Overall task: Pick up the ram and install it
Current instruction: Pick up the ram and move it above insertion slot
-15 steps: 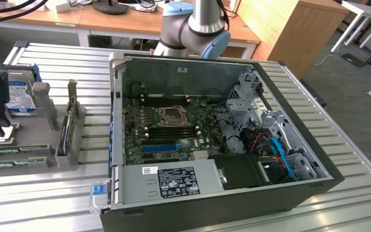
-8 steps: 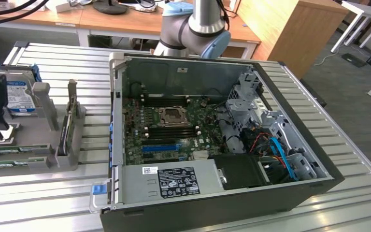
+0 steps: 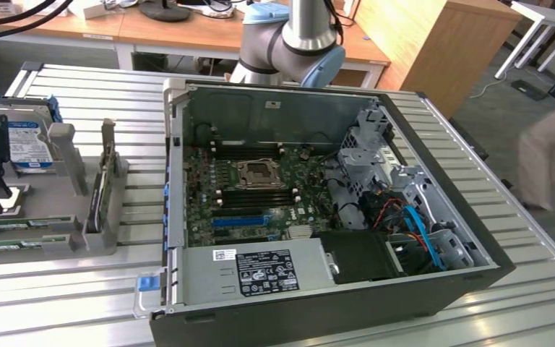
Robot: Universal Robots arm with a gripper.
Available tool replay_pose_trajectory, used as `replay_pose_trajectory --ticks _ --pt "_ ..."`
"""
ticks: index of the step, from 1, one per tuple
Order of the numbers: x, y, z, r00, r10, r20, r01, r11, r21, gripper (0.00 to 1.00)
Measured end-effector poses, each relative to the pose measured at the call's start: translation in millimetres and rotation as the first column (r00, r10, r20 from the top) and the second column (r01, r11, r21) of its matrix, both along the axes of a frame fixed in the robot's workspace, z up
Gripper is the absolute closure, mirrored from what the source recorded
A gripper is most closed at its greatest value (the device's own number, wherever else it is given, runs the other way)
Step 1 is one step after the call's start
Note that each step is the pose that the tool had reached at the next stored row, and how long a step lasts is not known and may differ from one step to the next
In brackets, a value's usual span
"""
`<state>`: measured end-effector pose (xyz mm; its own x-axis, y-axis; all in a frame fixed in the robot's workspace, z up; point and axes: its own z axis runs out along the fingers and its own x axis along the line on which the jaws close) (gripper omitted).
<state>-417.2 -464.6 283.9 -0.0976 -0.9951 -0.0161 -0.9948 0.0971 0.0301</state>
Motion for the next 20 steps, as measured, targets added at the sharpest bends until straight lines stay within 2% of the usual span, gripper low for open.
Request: replay_pose_trajectory --ticks 8,20 --pt "0.0 -0.1 -2.6 1.0000 0.000 0.0007 0.000 1.0000 -0.0001 0.70" --pt "-0.1 -0.1 -15.8 1.0000 0.000 0.0009 0.000 1.0000 0.0000 0.70"
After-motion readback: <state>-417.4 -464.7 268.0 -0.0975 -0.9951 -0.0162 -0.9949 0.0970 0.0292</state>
